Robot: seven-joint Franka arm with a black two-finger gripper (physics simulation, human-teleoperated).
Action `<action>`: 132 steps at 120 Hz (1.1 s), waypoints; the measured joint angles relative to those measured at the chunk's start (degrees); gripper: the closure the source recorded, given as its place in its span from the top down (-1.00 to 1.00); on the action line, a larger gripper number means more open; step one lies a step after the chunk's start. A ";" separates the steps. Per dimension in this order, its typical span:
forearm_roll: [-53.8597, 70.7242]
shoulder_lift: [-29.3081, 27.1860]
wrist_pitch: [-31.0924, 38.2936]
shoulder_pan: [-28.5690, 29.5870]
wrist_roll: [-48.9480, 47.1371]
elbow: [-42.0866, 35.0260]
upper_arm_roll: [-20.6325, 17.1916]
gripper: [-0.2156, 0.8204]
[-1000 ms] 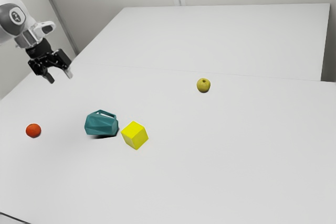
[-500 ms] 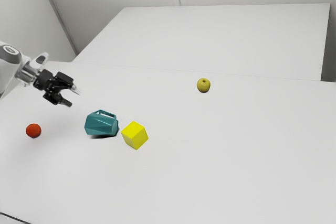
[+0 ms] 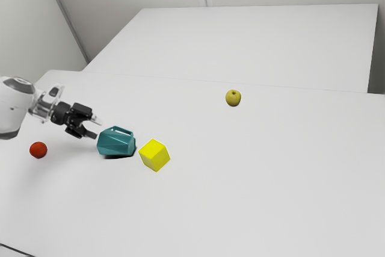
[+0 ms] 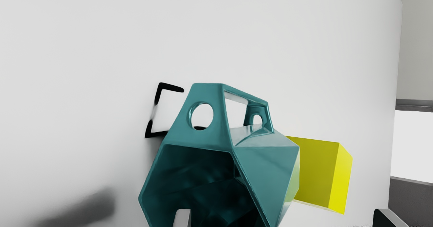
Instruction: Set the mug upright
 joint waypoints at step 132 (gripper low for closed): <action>-6.90 0.39 -3.92 -1.04 10.61 -4.13 -0.68 -0.69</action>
